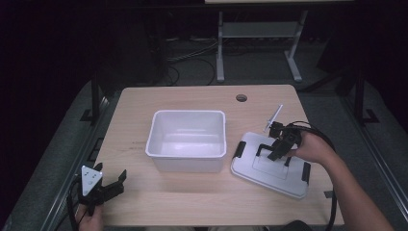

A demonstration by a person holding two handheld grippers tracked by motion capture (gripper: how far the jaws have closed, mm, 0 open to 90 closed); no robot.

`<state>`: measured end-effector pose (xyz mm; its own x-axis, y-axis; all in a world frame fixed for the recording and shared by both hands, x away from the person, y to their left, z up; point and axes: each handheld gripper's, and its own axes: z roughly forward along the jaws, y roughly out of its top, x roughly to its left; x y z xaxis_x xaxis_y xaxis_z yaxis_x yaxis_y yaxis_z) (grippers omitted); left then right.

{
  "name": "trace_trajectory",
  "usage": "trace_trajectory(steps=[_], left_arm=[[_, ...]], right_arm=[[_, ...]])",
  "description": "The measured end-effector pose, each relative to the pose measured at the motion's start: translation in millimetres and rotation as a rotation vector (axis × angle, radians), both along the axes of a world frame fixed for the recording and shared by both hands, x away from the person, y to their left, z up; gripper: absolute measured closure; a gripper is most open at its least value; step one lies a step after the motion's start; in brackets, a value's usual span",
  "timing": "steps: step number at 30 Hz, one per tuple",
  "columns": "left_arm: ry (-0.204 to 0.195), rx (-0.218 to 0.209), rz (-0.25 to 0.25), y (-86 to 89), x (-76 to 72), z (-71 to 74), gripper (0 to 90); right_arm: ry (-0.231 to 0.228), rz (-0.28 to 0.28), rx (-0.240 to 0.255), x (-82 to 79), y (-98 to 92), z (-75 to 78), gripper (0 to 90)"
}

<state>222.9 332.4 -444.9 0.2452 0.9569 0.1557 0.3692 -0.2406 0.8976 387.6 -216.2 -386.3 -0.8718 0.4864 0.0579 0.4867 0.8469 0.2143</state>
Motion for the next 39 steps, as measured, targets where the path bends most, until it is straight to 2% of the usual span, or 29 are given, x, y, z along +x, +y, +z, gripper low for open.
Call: trace_trajectory(steps=[5,18,27,39], left_arm=[[0.000,-0.001,0.000,0.2,-0.1,0.1,15.0],[-0.001,-0.003,0.000,0.6,0.1,0.0,15.0],[-0.001,-0.003,0.000,0.5,0.1,0.0,15.0],[0.003,0.001,-0.002,-0.4,0.3,-0.3,15.0]], right_arm=[[-0.005,0.003,-0.019,-0.8,0.7,-2.9,54.0],[-0.019,0.036,-0.020,-3.6,4.2,-2.3,72.8],[-0.010,0.052,-0.026,-5.1,5.7,-3.1,78.9],[-0.004,0.046,0.002,-7.4,-2.5,-8.4,82.3]])
